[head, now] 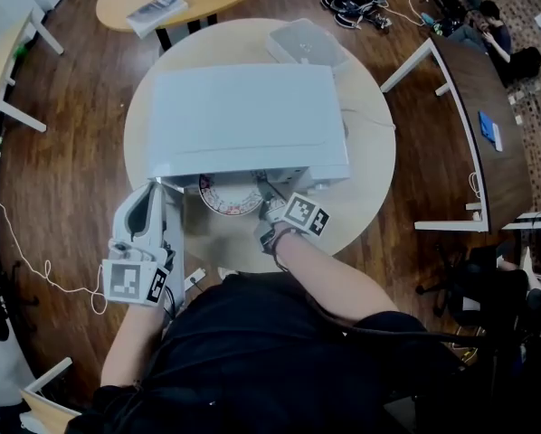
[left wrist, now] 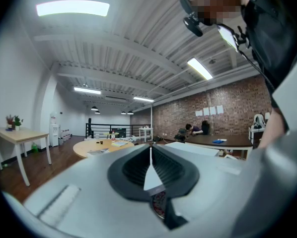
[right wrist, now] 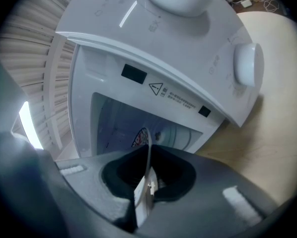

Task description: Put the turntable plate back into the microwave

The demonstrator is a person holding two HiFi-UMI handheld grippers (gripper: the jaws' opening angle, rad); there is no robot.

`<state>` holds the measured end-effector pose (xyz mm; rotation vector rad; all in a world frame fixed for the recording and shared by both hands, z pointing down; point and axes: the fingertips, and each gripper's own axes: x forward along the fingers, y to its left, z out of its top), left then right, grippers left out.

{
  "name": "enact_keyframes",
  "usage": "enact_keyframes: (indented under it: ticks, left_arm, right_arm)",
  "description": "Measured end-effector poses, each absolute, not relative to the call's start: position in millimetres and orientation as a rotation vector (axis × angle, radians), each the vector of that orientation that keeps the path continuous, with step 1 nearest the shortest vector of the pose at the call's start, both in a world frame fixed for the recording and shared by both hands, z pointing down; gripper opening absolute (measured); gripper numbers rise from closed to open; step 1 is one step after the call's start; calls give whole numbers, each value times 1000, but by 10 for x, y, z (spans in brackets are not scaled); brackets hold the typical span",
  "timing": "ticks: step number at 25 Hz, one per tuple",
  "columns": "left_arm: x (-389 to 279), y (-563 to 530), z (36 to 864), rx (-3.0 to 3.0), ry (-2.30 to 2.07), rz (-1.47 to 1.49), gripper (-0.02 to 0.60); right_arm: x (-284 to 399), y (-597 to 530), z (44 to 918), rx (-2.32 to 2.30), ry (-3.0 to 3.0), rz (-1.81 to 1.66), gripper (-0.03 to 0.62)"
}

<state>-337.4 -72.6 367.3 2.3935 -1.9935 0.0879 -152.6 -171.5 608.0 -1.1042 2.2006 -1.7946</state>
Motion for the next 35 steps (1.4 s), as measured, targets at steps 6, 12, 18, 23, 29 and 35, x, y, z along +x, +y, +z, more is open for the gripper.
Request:
enact_keyframes:
  ticks: [6, 12, 18, 23, 29, 35]
  left_arm:
    - [-3393, -787, 3695, 2392, -1979, 88, 11]
    - [-3416, -865, 3703, 2385, -1972, 79, 11]
    - [-3469, -926, 3733, 2373, -1957, 63, 11]
    - [-3470, -974, 3749, 2381, -1935, 57, 11]
    - [-3438, -1010, 3756, 2391, -1920, 62, 11]
    - [-3451, -1017, 3745, 2391, -1921, 70, 11]
  right_arm:
    - [-1542, -1768, 6103, -1114, 2178, -1800, 18]
    - [-1561, -1803, 6138, -1128, 2164, -1814, 18]
    - [-1595, -1803, 6129, -1146, 2154, -1814, 18]
    - [-1641, -1833, 6133, -1155, 2138, -1809, 18]
    - [-1666, -1868, 6128, -1161, 2122, -1807, 18]
    - [-1684, -1885, 6152, -1175, 2106, -1805, 18]
